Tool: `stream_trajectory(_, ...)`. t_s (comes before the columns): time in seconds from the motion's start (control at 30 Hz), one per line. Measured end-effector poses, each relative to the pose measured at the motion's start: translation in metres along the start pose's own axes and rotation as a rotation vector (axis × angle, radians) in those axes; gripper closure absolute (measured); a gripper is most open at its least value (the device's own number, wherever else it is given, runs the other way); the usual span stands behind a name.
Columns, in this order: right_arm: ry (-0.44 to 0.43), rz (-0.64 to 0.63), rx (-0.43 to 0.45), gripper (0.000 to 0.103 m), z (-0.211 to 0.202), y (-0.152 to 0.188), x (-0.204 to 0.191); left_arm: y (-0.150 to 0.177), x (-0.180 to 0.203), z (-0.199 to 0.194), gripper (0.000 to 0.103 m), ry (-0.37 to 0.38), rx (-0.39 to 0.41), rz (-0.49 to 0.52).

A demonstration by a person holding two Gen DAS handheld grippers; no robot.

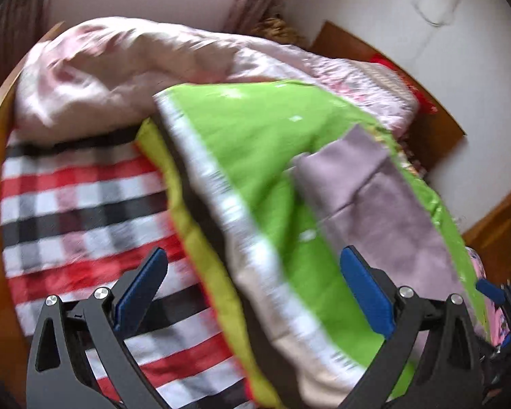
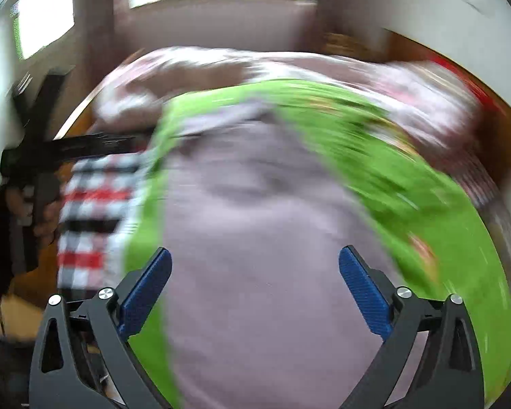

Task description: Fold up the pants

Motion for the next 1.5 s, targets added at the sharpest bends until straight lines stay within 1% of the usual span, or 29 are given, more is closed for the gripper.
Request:
stream_trajectory(0.03,-0.003,-0.072,-0.029,0.027,0.019,-0.009,-0.016,0.005,-0.006,-0.003,0.002,0.0,-0.003,-0.011)
stream_trajectory(0.07,0.003,-0.111,-0.051,0.033,0.032,-0.015,-0.026,0.008,-0.009,-0.004,0.002,0.005,-0.006,-0.018)
stream_trajectory(0.17,-0.022,-0.157,-0.102,0.035,0.07,-0.032,-0.046,0.014,-0.016,-0.005,0.002,0.031,-0.024,-0.023)
stream_trajectory(0.23,0.027,-0.192,-0.147,0.04,0.092,-0.037,-0.054,0.021,-0.014,-0.01,0.002,0.051,-0.038,-0.013)
stream_trajectory(0.27,0.086,-0.231,-0.18,0.042,0.105,-0.038,-0.056,0.023,-0.013,-0.009,0.002,0.064,-0.044,-0.011)
stream_trajectory(0.3,0.127,-0.26,-0.187,0.043,0.109,-0.036,-0.055,0.024,-0.012,-0.01,0.002,0.087,-0.052,-0.009)
stream_trajectory(0.37,0.167,-0.29,-0.167,0.053,0.112,-0.04,-0.057,0.025,-0.004,-0.011,0.002,0.128,-0.06,-0.007)
stream_trajectory(0.4,0.16,-0.273,-0.147,0.071,0.109,-0.041,-0.054,0.024,0.001,-0.011,0.002,0.153,-0.065,-0.004)
stream_trajectory(0.43,0.131,-0.234,-0.12,0.084,0.104,-0.044,-0.052,0.023,0.006,-0.012,0.002,0.187,-0.07,-0.002)
stream_trajectory(0.5,0.043,-0.105,-0.068,0.085,0.096,-0.051,-0.037,0.021,0.014,-0.012,0.002,0.274,-0.09,-0.02)
stream_trajectory(0.53,-0.001,-0.06,-0.036,0.087,0.092,-0.054,-0.031,0.017,0.02,-0.009,0.002,0.339,-0.115,-0.048)
stream_trajectory(0.63,-0.068,0.01,0.008,0.087,0.084,-0.056,-0.023,0.005,0.038,0.006,0.002,0.471,-0.15,-0.1)
stream_trajectory(0.77,-0.083,0.034,0.032,0.088,0.079,-0.057,-0.023,-0.008,0.059,0.034,0.003,0.55,-0.182,-0.133)
stream_trajectory(0.8,-0.088,0.042,0.04,0.088,0.077,-0.057,-0.023,-0.01,0.065,0.04,0.003,0.554,-0.19,-0.125)
stream_trajectory(0.83,-0.095,0.048,0.046,0.088,0.076,-0.058,-0.023,-0.012,0.072,0.049,0.008,0.532,-0.191,-0.1)
stream_trajectory(0.87,-0.098,0.052,0.05,0.088,0.073,-0.058,-0.022,-0.012,0.079,0.056,0.022,0.522,-0.191,-0.075)
stream_trajectory(0.93,-0.114,0.054,0.048,0.087,0.071,-0.058,-0.021,-0.012,0.091,0.066,0.035,0.504,-0.174,-0.024)
stream_trajectory(0.97,-0.122,0.051,0.04,0.083,0.07,-0.057,-0.021,-0.014,0.095,0.068,0.045,0.496,-0.154,-0.002)
stream_trajectory(1.0,-0.135,0.042,0.023,0.078,0.069,-0.056,-0.023,-0.015,0.1,0.07,0.047,0.477,-0.138,0.034)
stream_trajectory(1.03,-0.155,0.035,0.007,0.054,0.066,-0.055,-0.025,-0.016,0.101,0.071,0.047,0.475,-0.135,0.043)
stream_trajectory(1.07,-0.169,0.029,0.006,0.023,0.061,-0.055,-0.026,-0.017,0.1,0.072,0.047,0.483,-0.135,0.037)
stream_trajectory(1.1,-0.163,0.021,0.037,0.016,0.049,-0.054,-0.024,-0.018,0.099,0.073,0.047,0.495,-0.139,0.027)
stream_trajectory(1.13,-0.149,0.016,0.078,0.016,0.037,-0.054,-0.019,-0.019,0.099,0.074,0.045,0.506,-0.141,0.022)
stream_trajectory(1.17,-0.141,0.019,0.09,0.022,0.029,-0.055,-0.01,-0.018,0.099,0.075,0.045,0.511,-0.136,0.028)
stream_trajectory(1.27,-0.051,0.057,0.061,0.035,0.027,-0.056,0.024,-0.016,0.099,0.074,0.047,0.496,-0.11,0.063)
stream_trajectory(1.33,-0.008,0.116,0.012,0.04,0.036,-0.055,0.054,-0.015,0.101,0.073,0.049,0.479,-0.092,0.085)
stream_trajectory(1.43,0.014,0.169,-0.054,0.041,0.052,-0.045,0.079,-0.015,0.095,0.072,0.058,0.461,-0.084,0.104)
stream_trajectory(1.47,0.013,0.181,-0.075,0.04,0.059,-0.039,0.082,-0.015,0.093,0.072,0.063,0.455,-0.082,0.109)
stream_trajectory(1.5,0.024,0.181,-0.089,0.04,0.066,-0.035,0.082,-0.014,0.091,0.072,0.064,0.453,-0.08,0.113)
Point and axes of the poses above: each gripper's, at about its wrist camera, not at the fingertips, and z roughly the way its jaws point, x to its right, y to its underside, the point moved 4 cm from there along z, roughly the way its jaws point, and after that the axes turned 6 degrees about -y, right-handed, at the moved point
